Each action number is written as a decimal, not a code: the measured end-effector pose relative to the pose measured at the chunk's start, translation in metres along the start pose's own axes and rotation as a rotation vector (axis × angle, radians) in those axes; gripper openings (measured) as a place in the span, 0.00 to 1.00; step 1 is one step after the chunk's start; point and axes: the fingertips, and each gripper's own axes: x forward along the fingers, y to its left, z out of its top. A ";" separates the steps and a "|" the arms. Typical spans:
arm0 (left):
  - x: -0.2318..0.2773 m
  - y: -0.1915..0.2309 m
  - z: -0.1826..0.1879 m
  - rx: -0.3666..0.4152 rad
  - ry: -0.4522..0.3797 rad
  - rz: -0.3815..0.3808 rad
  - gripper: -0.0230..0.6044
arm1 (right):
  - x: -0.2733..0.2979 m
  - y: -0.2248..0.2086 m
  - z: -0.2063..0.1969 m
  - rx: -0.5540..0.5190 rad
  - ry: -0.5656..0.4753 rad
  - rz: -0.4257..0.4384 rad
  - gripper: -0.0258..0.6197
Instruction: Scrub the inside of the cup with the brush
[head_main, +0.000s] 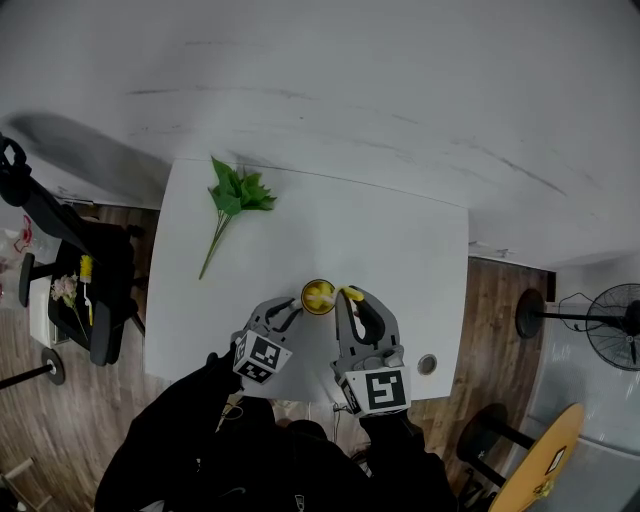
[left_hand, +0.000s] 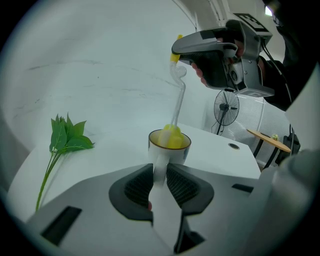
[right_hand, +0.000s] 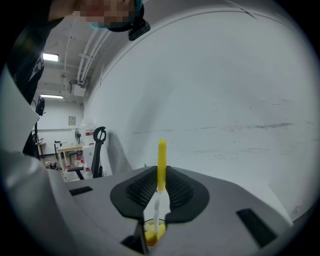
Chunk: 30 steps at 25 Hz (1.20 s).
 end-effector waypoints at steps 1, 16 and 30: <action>0.000 0.000 0.000 0.000 0.000 -0.001 0.19 | 0.001 0.000 0.001 -0.002 -0.001 0.000 0.14; 0.000 -0.001 -0.001 -0.008 0.002 0.003 0.19 | 0.014 0.009 0.009 -0.011 -0.019 0.022 0.14; 0.001 -0.003 -0.002 -0.026 -0.010 0.035 0.19 | -0.007 0.024 0.001 -0.006 -0.008 0.055 0.14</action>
